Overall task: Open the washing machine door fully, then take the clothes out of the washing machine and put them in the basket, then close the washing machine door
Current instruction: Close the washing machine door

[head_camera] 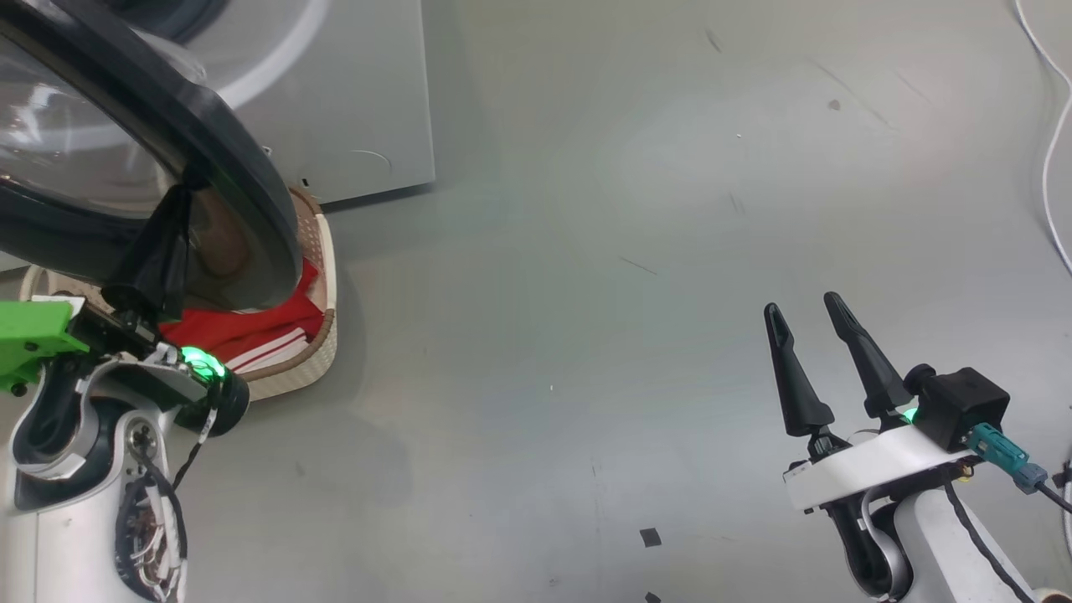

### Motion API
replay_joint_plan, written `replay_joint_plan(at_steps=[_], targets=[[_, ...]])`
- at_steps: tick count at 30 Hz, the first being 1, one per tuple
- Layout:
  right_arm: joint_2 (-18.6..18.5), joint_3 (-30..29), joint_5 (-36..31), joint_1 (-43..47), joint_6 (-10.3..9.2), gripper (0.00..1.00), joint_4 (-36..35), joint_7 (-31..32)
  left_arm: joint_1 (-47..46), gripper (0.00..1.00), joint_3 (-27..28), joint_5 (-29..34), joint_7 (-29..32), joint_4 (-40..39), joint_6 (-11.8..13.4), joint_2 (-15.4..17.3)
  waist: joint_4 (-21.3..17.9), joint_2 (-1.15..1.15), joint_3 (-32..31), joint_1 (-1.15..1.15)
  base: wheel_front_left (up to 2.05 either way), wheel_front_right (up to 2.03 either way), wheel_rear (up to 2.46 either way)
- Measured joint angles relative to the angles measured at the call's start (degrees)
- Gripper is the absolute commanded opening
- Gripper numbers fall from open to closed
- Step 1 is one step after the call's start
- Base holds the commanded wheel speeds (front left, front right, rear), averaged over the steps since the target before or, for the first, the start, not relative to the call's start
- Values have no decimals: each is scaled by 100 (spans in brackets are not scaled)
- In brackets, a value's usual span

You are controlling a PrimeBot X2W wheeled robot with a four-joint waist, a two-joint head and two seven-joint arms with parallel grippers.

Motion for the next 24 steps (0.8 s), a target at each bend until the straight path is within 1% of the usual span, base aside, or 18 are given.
replay_joint_plan(at_steps=[8,12,16,20,24], targets=[[66,-44,109,-103,0,100,2,0,-402,0,75,60,-477,-7,0,-1,-413,0,245,0,0,0,0],[91,-92,189,-187,0,100,4,-1,-666,0,196,52,-698,7,0,-7,-565,0,378,0,0,0,0],[105,-200,198,-201,0,100,24,-1,-862,0,126,53,-817,154,-1,-4,-680,0,495,0,0,0,0],[110,-229,198,-251,0,100,35,0,-908,0,52,53,-869,260,-22,-1,-690,0,515,0,0,0,0],[102,-369,198,-282,0,100,35,-1,-909,0,-190,55,-860,480,-88,-5,-629,0,473,0,0,0,0]])
